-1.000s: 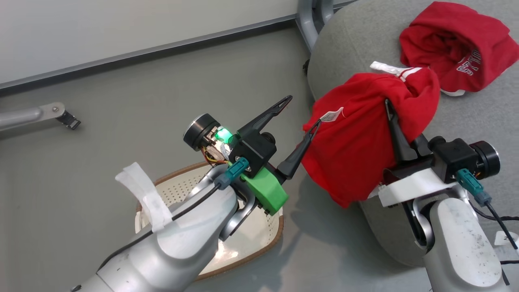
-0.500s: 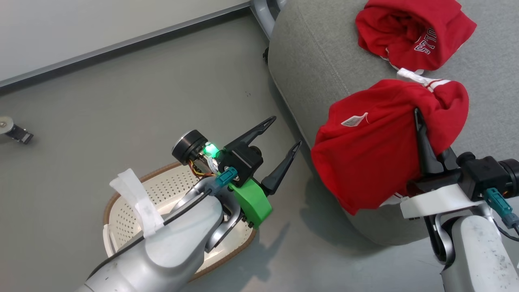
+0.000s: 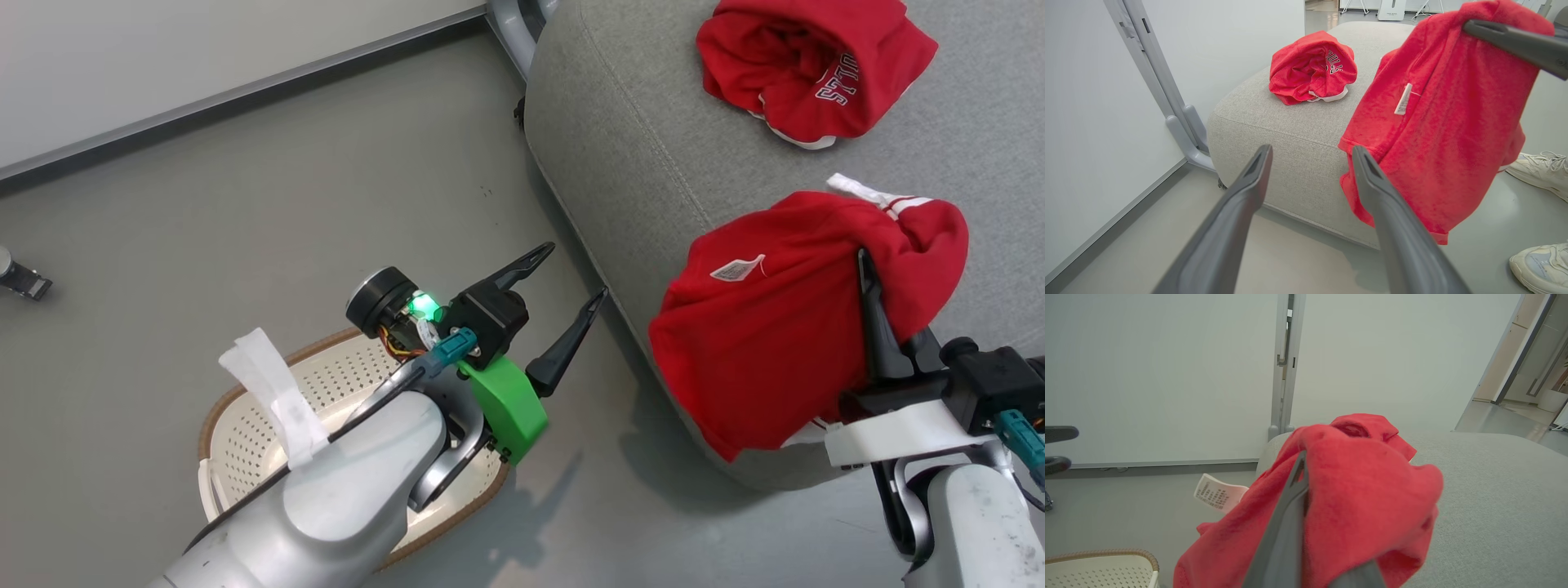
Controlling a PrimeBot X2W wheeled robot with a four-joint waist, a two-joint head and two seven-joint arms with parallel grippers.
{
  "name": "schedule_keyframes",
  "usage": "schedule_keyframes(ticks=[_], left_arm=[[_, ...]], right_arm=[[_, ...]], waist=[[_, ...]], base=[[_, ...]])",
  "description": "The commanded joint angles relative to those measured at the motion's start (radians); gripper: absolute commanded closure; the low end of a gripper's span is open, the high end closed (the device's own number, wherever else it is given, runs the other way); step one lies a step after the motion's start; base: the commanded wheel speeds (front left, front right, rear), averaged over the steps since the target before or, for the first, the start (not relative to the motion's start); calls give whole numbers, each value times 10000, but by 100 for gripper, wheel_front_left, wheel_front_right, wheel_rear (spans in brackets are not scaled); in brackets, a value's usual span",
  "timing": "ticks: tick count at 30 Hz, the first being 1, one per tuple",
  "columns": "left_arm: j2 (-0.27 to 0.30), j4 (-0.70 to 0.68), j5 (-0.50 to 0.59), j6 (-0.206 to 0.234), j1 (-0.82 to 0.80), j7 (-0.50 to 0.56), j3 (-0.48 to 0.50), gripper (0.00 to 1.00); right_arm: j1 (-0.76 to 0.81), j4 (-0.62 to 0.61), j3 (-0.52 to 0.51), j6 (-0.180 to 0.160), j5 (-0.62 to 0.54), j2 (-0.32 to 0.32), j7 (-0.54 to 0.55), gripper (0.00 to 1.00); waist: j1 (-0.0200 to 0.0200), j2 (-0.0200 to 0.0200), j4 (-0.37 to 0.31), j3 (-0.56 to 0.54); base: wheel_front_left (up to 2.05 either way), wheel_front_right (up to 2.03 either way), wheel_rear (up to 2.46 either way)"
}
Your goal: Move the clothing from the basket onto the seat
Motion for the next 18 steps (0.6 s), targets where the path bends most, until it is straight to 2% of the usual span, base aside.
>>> schedule_keyframes(ticks=[1,13,18], left_arm=[[121,-85,12,77,83,22,31,0],[406,-572,385,401,-598,-46,141,0],[517,-793,537,453,-1014,-51,212,0]], right_arm=[[-252,-131,24,-9,-8,-25,-22,100],[-3017,-457,-507,-11,-235,-26,-22,100],[-4604,-284,-982,-11,-339,-316,-22,100]], waist=[[0,0,14,65],[0,0,378,1106],[0,0,635,1898]], base=[[0,0,0],[0,0,0],[0,0,0]])
